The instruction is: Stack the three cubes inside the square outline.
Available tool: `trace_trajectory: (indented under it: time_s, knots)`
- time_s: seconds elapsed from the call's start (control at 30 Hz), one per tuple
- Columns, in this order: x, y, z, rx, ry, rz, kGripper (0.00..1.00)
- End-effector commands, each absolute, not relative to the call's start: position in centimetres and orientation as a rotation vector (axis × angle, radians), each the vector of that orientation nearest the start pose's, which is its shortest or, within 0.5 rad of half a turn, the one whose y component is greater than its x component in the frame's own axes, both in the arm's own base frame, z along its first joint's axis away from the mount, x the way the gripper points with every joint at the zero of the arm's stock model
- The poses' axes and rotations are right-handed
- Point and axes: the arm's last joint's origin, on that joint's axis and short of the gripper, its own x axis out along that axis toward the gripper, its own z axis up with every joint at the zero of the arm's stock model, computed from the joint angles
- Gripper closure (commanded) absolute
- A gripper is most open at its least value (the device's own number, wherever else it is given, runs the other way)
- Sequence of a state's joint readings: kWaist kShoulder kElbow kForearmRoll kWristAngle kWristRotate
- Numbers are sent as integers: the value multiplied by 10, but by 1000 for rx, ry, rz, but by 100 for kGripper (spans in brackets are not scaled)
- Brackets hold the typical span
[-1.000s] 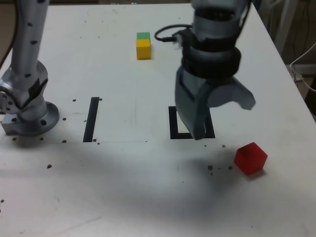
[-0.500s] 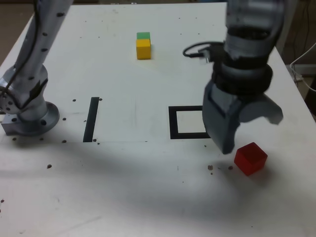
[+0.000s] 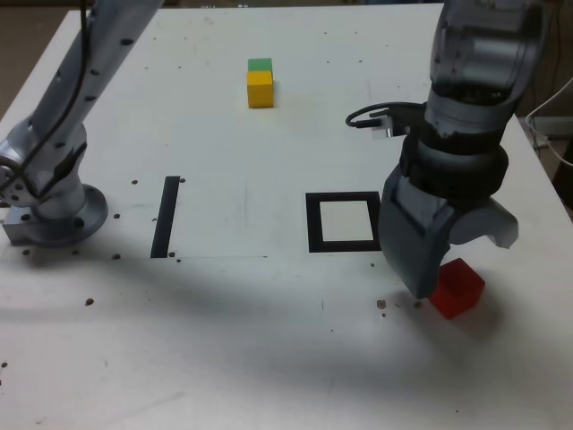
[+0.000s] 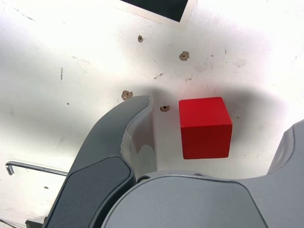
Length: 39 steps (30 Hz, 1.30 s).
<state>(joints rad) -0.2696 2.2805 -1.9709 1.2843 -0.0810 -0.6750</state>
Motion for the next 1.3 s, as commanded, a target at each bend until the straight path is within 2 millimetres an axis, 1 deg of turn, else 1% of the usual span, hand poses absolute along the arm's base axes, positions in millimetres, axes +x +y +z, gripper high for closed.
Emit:
trace_trajectory:
  time_s: [0.0, 0.37, 0.53, 0.77, 0.87, 1.13, 1.27]
  knots:
    - [438, -126, 231, -375, 1607, 271, 11]
    - [447, -129, 212, -388, 1627, 253, 23]
    - [451, -129, 211, -390, 1628, 249, 28]
    - [457, -127, 209, -390, 1631, 249, 40]
    - [457, -125, 209, -389, 1628, 253, 46]
    - [455, -122, 213, -381, 1631, 264, 69]
    - [453, -121, 218, -369, 1619, 274, 81]
